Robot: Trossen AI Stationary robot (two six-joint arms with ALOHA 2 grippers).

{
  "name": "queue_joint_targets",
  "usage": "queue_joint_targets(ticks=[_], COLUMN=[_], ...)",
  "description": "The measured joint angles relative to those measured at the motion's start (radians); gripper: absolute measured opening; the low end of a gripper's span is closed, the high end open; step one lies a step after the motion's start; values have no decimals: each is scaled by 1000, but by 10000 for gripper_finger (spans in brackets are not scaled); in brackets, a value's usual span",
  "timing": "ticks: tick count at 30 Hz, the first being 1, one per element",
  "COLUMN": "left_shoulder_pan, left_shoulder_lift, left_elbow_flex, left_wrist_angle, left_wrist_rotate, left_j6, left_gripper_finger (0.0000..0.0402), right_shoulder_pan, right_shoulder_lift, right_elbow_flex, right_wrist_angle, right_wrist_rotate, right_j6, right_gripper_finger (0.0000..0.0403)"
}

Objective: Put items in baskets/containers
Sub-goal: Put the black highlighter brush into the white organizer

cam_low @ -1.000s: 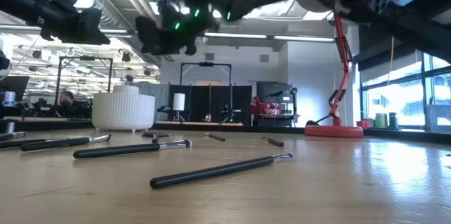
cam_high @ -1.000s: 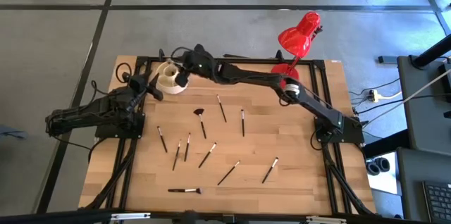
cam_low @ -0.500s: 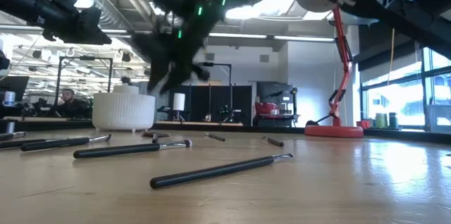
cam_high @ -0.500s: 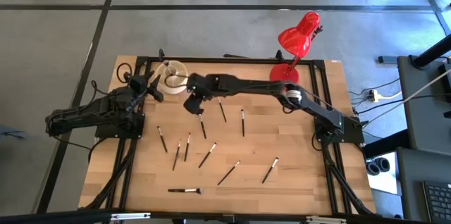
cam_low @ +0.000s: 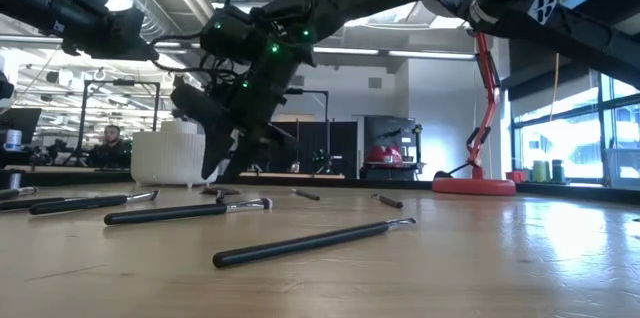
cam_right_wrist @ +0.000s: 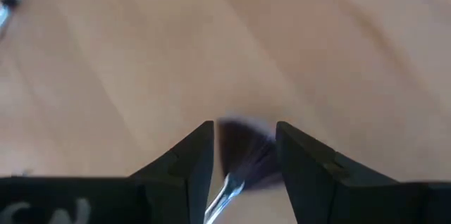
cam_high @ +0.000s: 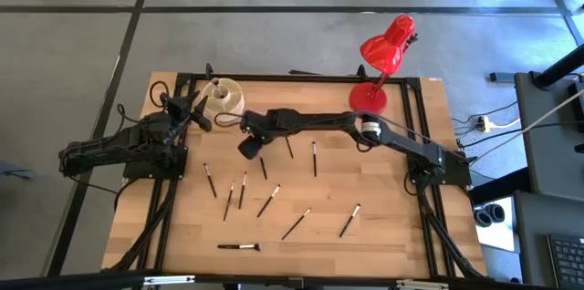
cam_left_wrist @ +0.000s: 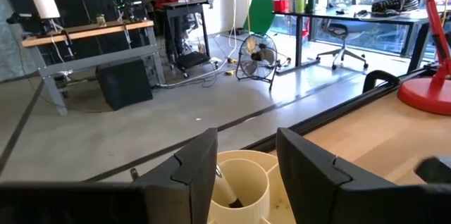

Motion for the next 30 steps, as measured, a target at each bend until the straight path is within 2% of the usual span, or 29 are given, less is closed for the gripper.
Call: queue_joint_targets(ticks=[6,9,16,20,26,30], left_shoulder_pan=[0,0,0,0,-1,-1], left_shoulder_lift=[0,0,0,0,0,0], left_elbow_flex=[0,0,0,0,0,0], left_wrist_angle=[0,0,0,0,0,0], left_wrist_rotate=[-2,-1,-1,-1,0,1], left_j6=[7,7,7,7,7,7], left_gripper_finger=[143,143,143,143,143,143], right_shoulder_pan=[19,17,-4,-5,-4,-3], right_shoulder_lift=[5,17,54,61,42,2], right_elbow_flex=[0,0,6,12,19,16], right_wrist_angle=[-21,-16,18,17,23,37], right_wrist_rotate=[6,12,-36,-19,3,90], right_j6=[-2,-4,-11,-51,-105,-156], right_gripper_finger=[150,136,57,9,5,4])
